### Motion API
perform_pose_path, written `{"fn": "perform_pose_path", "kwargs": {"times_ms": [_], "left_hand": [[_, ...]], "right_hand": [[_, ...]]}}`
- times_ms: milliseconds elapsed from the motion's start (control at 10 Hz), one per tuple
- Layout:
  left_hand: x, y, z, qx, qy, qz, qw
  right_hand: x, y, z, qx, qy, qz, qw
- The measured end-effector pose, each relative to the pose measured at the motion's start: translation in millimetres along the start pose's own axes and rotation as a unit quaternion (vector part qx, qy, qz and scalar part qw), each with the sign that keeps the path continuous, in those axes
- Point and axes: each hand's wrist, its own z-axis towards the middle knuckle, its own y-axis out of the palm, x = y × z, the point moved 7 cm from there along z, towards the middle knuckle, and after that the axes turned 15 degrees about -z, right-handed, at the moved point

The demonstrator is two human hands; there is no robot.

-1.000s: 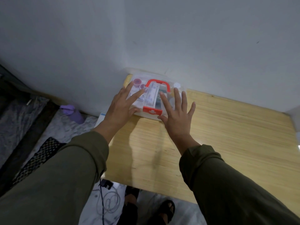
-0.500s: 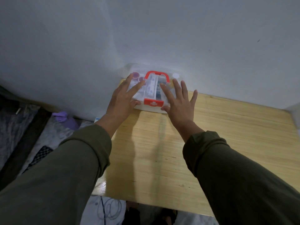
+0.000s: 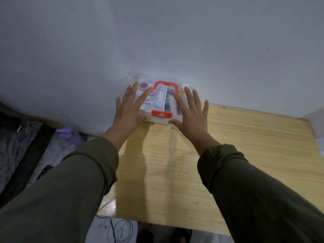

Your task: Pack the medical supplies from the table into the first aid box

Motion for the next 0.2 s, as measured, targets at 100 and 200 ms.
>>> {"fn": "perform_pose_path", "kwargs": {"times_ms": [100,200], "left_hand": [[14.2,-12.5,-7.6,0.045,0.004,-0.037,0.998],[28.7,-15.9,-35.5,0.105,-0.027,-0.181,0.978]], "right_hand": [[11.0,-17.1,-10.2,0.052,0.045,0.084,0.994],[21.4,-24.0,-42.8,0.077,0.122,0.249,0.958]]}}
